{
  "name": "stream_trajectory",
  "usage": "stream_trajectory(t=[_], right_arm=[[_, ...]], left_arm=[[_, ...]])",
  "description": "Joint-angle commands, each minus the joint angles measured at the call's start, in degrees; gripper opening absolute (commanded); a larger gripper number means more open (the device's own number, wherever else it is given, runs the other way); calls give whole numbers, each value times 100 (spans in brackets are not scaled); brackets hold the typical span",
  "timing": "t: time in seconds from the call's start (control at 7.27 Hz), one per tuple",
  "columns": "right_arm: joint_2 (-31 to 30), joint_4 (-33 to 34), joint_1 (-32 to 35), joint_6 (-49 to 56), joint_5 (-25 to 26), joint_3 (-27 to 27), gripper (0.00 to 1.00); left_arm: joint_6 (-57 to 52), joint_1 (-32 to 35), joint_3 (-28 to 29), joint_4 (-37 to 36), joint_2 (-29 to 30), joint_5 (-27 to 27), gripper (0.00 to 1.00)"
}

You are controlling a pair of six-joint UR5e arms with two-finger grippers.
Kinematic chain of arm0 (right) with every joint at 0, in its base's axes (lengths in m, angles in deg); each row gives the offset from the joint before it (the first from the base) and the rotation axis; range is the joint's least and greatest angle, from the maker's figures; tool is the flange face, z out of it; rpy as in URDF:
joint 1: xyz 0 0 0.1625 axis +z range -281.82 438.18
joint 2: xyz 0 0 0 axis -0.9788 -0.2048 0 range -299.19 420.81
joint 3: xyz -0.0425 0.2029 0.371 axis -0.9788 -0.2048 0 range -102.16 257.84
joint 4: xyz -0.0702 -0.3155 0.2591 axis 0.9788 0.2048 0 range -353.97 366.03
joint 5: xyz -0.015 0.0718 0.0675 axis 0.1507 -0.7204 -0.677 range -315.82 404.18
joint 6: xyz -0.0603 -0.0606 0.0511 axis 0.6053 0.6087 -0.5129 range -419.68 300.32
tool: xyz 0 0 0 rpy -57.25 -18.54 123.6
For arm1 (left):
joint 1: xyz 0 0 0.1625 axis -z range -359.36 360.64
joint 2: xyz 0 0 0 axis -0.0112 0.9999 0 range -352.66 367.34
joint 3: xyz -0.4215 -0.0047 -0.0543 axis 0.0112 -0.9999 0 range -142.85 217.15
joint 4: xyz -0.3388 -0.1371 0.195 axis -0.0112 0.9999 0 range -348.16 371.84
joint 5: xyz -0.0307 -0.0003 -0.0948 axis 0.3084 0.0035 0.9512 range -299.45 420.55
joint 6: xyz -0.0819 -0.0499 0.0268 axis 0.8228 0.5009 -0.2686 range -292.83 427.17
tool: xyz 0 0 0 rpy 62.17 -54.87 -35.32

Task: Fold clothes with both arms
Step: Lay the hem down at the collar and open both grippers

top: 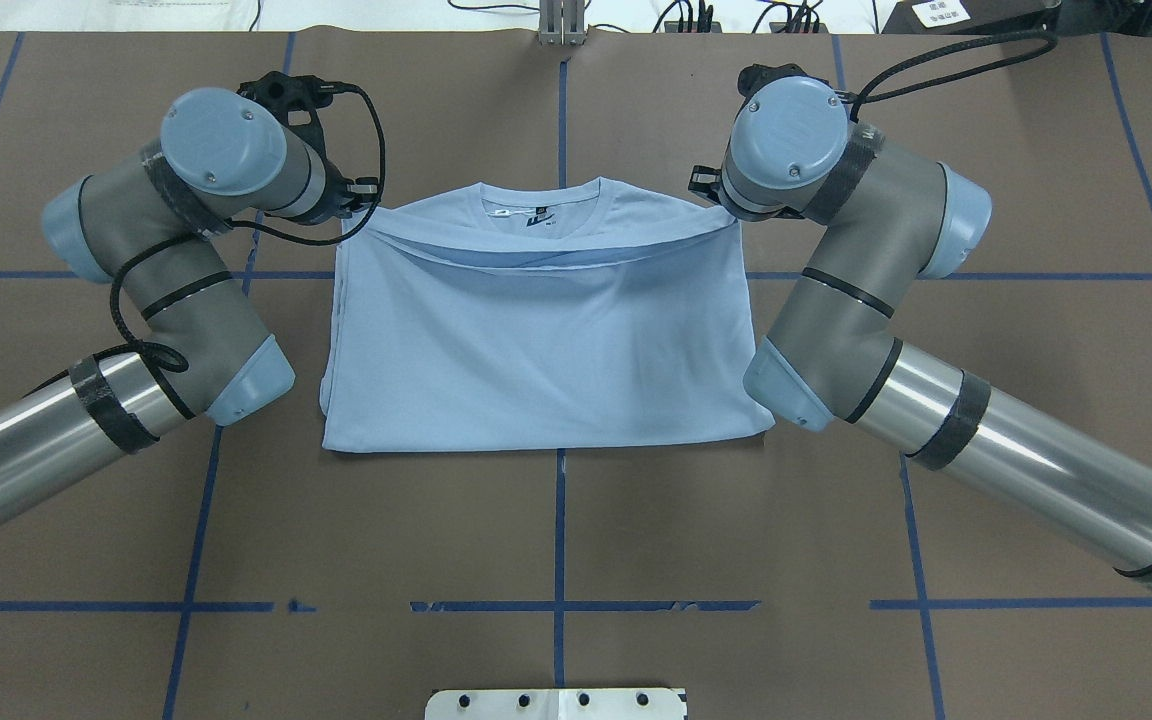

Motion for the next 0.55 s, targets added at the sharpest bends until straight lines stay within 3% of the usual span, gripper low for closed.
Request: stream_trajectory(t=[0.0, 0.41], right_arm=[[9, -84, 37, 72, 7, -176, 0], [9, -101, 37, 64, 42, -238, 0]], left_arm=[[-41, -2, 281, 210, 48, -46, 0], [-41, -2, 255, 219, 39, -37, 0]])
